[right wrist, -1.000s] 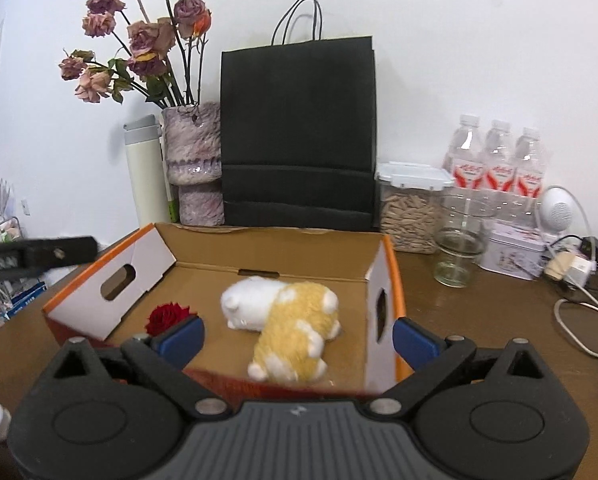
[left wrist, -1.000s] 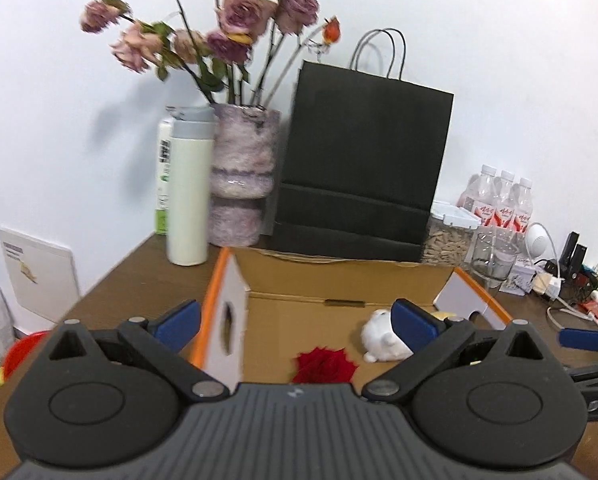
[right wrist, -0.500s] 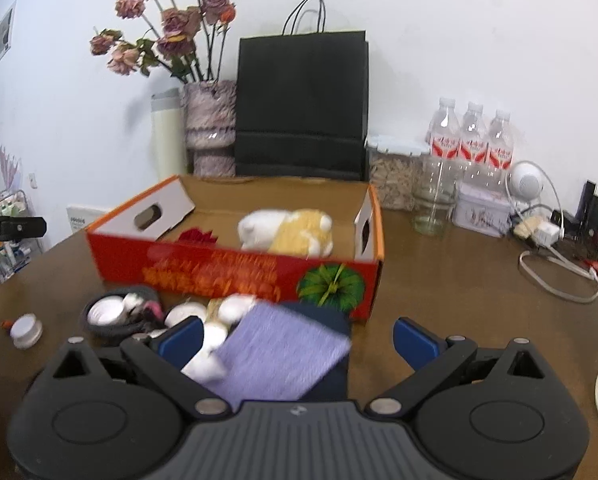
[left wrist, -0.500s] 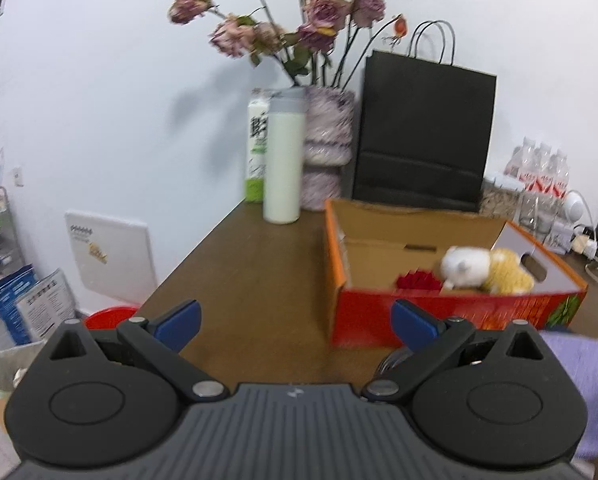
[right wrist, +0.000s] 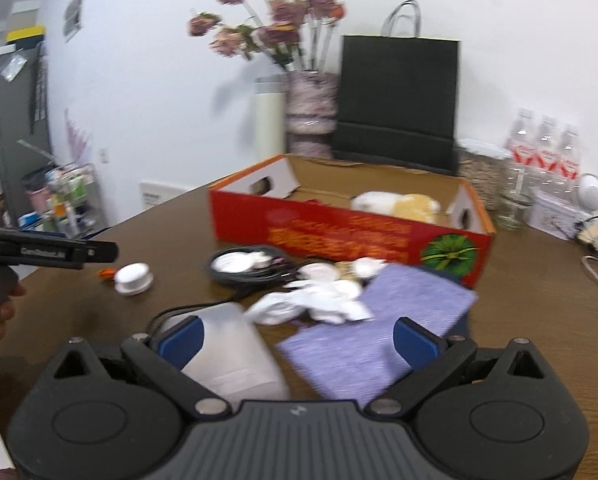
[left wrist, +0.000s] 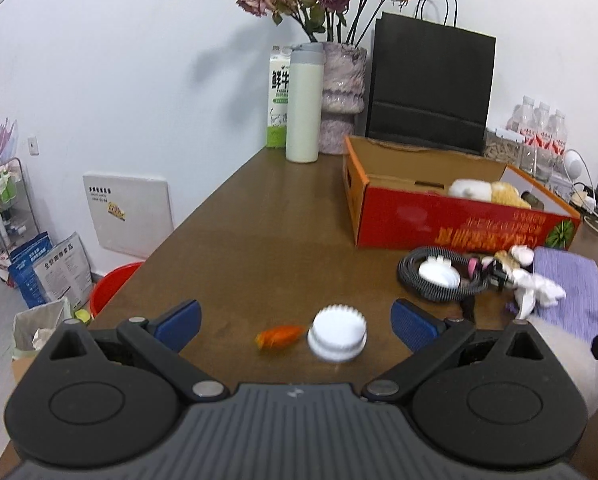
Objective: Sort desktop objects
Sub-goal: 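Withdraw both tools from the box back over the table items, then grasp the orange flower bud with the left tool while the right tool grasps the translucent plastic box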
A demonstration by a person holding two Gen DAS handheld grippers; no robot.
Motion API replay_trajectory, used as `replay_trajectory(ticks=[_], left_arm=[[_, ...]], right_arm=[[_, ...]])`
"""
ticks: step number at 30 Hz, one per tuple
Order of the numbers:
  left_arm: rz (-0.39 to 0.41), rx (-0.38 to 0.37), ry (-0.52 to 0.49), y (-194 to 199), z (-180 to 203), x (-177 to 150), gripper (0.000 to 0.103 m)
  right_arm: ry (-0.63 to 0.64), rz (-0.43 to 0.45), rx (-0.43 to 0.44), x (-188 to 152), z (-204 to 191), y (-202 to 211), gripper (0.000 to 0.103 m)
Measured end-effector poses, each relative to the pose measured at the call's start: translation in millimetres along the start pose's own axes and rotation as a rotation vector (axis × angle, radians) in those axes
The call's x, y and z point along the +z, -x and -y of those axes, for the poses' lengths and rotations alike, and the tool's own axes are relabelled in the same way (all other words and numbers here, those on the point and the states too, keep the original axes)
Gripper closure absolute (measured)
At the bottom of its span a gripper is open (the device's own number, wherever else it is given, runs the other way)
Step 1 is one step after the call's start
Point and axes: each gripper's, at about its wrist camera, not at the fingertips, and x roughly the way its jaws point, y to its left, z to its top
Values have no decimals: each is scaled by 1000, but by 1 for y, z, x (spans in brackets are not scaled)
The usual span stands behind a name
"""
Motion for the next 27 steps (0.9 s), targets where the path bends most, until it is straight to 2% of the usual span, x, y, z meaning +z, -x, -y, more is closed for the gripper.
replay_trajectory(ticks=[7, 15, 17, 22, 27], left_arm=[[-12, -6, 2, 3, -8, -8, 0], [-22, 15, -31, -6, -11, -9, 0], [-22, 23, -42, -8, -14, -10, 0], [-36, 33, -79, -17, -22, -9, 0], [-60, 27, -117, -29, -25, -9, 13]], right_arm=[[13, -51, 37, -5, -15, -14, 2], [27, -108, 35, -7, -22, -34, 5], [34, -118, 41, -7, -24, -38, 9], [36, -136, 54, -7, -27, -44, 37], [14, -129, 33, -7, -24, -44, 38]])
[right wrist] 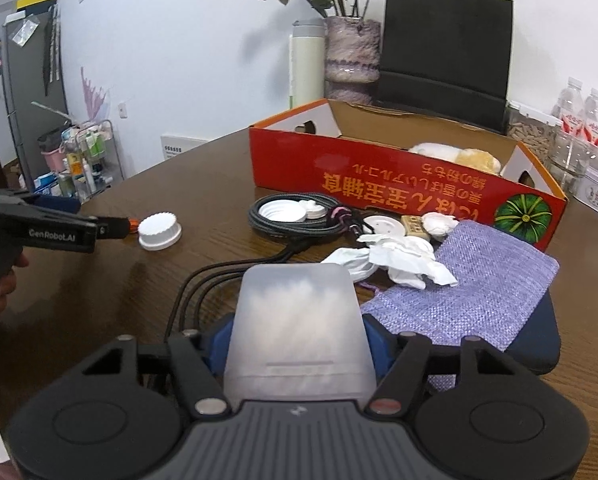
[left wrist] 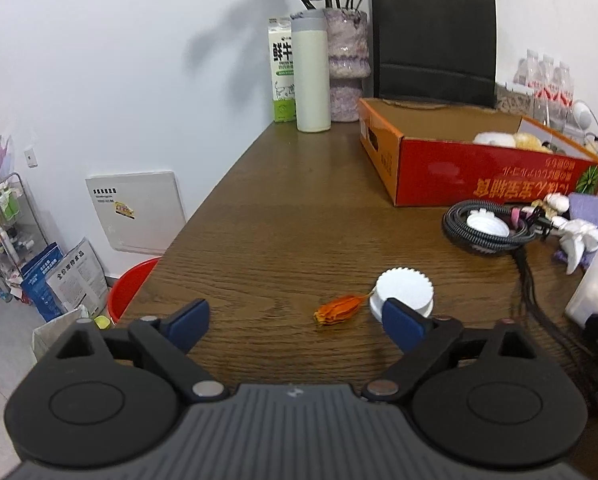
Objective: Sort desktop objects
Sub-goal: 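Grasp the orange flower bud with the left tool while the right tool grasps the translucent plastic box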
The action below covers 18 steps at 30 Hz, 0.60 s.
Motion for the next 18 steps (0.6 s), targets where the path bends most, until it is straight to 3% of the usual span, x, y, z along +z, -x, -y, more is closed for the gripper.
replay_trajectory(ticks=[8, 16, 18], left_arm=[[-22, -33, -23, -13, -1, 2, 26], [-20, -84, -50, -18, 4, 6, 47], [-22, -104, -47, -17, 4, 7, 58]], right_arm=[[-2, 2, -7, 0, 0, -1, 38], [-3, 2, -8, 1, 0, -1, 38], [-4, 3, -7, 1, 1, 0, 38]])
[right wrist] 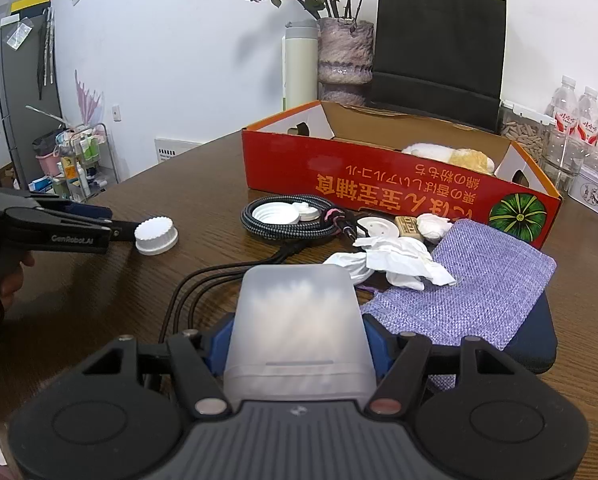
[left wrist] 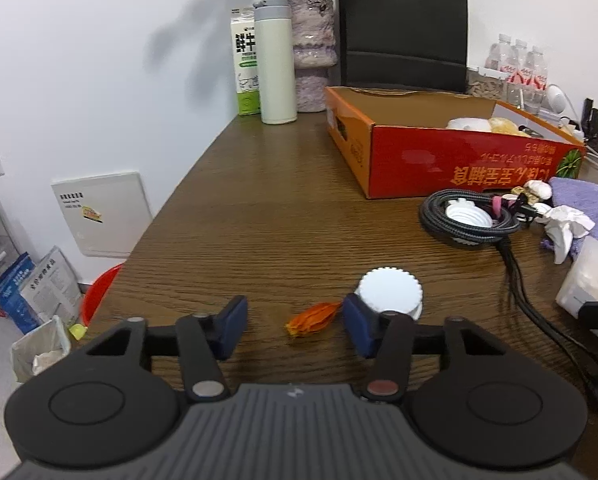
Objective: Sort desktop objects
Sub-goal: 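Grasp the orange flower bud with the left tool while the right tool grasps the translucent plastic box, then carry bud and plastic box into the cardboard box and open both tools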
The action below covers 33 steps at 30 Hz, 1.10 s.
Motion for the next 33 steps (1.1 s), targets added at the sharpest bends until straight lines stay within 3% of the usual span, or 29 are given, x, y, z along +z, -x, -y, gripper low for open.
replay_trajectory(ticks=[3, 6, 18, 33], left_arm=[[0, -30, 1, 2, 3, -1, 75], [1, -39, -2, 3, 7, -2, 86], [7, -40, 49, 16, 12, -8, 88], [150, -70, 50, 51, 30, 25, 88]], right_arm=[[-2, 2, 0, 1, 0, 0, 38], [-5, 7, 0, 0, -1, 2, 38], [-17, 50, -2, -1, 1, 14, 39], [-8, 173, -28, 15, 14, 42, 39]])
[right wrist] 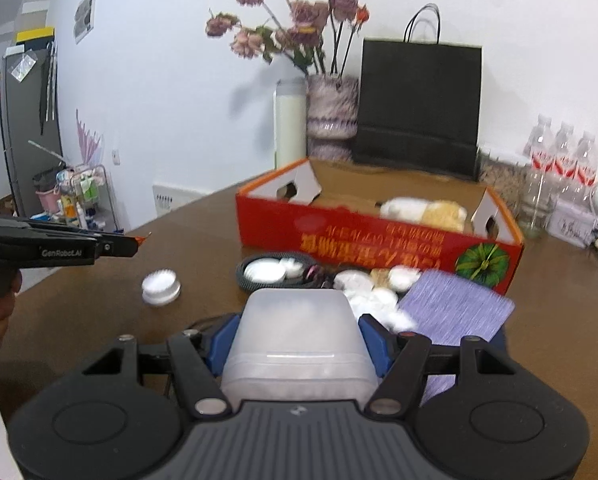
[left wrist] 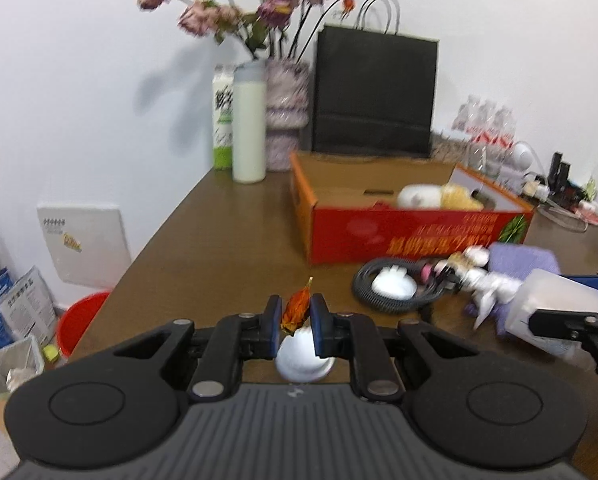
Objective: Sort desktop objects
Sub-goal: 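Carry bud and plastic box into the cardboard box and open both tools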
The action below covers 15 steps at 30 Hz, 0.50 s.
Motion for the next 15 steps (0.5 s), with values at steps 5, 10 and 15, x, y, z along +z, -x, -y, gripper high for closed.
replay_trajectory(ticks=[5, 10, 15], left_arm=[[60, -35, -28, -7, 22, 26, 88], [121, -56, -51, -21, 45, 55, 88], [158, -72, -39, -44, 65, 81, 88]], right_arm=[[4, 69, -36, 24, 16, -2, 39], [2, 137, -66, 53, 33, -11, 39], [-13, 182, -80, 81, 51, -33, 39]])
